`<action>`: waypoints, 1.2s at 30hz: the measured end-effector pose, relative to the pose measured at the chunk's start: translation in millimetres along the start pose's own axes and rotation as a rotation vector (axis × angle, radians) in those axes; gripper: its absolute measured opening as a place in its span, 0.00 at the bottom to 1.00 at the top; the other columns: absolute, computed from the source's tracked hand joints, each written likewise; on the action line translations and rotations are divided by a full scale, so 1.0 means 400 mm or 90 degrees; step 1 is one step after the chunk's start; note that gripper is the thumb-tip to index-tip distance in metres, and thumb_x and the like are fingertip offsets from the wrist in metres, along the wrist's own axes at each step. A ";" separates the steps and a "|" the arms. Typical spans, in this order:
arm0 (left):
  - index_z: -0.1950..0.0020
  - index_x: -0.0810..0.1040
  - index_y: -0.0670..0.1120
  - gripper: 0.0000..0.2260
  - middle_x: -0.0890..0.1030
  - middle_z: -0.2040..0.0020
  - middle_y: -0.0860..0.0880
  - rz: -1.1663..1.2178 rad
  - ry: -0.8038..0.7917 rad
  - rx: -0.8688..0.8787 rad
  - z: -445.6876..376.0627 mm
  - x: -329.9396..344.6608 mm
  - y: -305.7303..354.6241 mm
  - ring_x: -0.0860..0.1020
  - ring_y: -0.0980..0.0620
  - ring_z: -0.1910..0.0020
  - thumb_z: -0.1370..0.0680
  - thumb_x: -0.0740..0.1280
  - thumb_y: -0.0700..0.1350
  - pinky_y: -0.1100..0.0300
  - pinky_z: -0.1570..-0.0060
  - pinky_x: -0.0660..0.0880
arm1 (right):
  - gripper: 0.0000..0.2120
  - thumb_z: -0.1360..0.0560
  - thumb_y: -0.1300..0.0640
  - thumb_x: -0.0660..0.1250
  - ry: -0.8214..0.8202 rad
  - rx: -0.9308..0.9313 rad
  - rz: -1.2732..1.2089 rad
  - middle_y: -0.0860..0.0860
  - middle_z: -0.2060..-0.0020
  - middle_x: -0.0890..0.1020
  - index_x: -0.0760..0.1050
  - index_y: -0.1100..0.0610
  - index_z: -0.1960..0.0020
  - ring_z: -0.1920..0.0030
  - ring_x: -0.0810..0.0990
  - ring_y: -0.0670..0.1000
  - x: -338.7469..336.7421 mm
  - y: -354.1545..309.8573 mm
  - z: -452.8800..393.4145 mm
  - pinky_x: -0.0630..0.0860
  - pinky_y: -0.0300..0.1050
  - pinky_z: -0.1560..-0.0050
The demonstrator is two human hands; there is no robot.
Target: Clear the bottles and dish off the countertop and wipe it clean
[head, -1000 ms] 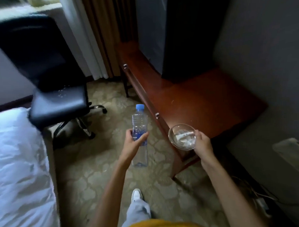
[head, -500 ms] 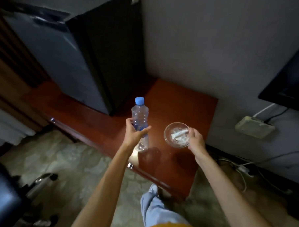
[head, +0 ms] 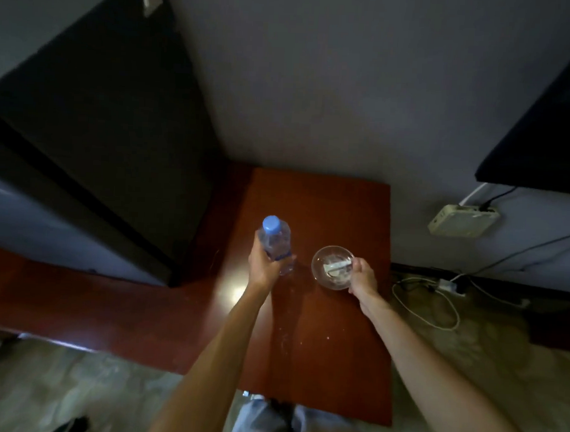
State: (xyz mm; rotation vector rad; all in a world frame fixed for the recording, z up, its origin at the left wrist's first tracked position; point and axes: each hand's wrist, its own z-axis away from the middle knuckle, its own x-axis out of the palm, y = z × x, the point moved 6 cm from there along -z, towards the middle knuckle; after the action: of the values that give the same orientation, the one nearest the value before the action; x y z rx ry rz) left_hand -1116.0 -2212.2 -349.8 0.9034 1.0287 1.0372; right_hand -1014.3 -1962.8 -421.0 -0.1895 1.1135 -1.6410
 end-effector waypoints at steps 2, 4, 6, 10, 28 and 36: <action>0.32 0.72 0.47 0.34 0.83 0.44 0.38 -0.004 -0.007 -0.006 -0.028 0.015 -0.015 0.85 0.48 0.55 0.33 0.82 0.32 0.58 0.67 0.82 | 0.16 0.13 0.47 0.51 0.012 0.015 -0.003 0.53 0.51 0.84 0.75 0.50 0.40 0.64 0.79 0.48 0.011 0.016 -0.009 0.71 0.40 0.71; 0.35 0.73 0.49 0.33 0.84 0.44 0.41 -0.001 -0.011 0.002 -0.048 0.026 -0.024 0.86 0.46 0.52 0.34 0.83 0.32 0.56 0.65 0.83 | 0.16 0.13 0.46 0.51 0.015 0.020 -0.007 0.53 0.51 0.84 0.75 0.49 0.41 0.63 0.79 0.48 0.019 0.035 -0.012 0.72 0.41 0.70; 0.39 0.74 0.55 0.32 0.85 0.45 0.45 -0.006 -0.021 0.024 -0.062 0.035 -0.020 0.86 0.45 0.49 0.35 0.83 0.34 0.55 0.61 0.84 | 0.15 0.13 0.47 0.51 0.019 0.023 -0.012 0.53 0.51 0.84 0.76 0.48 0.42 0.63 0.79 0.48 0.027 0.055 -0.017 0.72 0.41 0.71; 0.43 0.73 0.70 0.36 0.85 0.44 0.49 -0.006 -0.036 0.030 -0.089 0.046 -0.041 0.86 0.46 0.46 0.36 0.84 0.37 0.45 0.55 0.86 | 0.16 0.13 0.45 0.51 0.035 0.022 -0.004 0.53 0.50 0.84 0.76 0.49 0.41 0.63 0.79 0.48 0.030 0.066 -0.009 0.72 0.39 0.72; 0.38 0.70 0.39 0.21 0.83 0.47 0.33 0.014 -0.176 -0.256 0.207 -0.043 -0.245 0.86 0.33 0.51 0.23 0.77 0.45 0.51 0.63 0.83 | 0.17 0.14 0.46 0.55 0.146 0.101 -0.172 0.52 0.60 0.85 0.76 0.56 0.39 0.70 0.77 0.47 -0.158 0.300 0.287 0.69 0.39 0.72; 0.40 0.78 0.40 0.18 0.87 0.47 0.41 -0.218 -0.642 -0.180 0.601 0.183 -0.289 0.83 0.47 0.56 0.20 0.73 0.52 0.57 0.64 0.75 | 0.14 0.15 0.54 0.60 0.324 0.338 -0.408 0.60 0.52 0.85 0.76 0.61 0.36 0.63 0.78 0.53 -0.125 0.865 0.873 0.71 0.42 0.64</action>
State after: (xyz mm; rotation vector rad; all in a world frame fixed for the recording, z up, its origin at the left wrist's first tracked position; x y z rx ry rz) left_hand -846.1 -2198.1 -409.1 0.8209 0.1585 0.3178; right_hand -543.7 -2106.7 -464.6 0.2626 0.9833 -2.6020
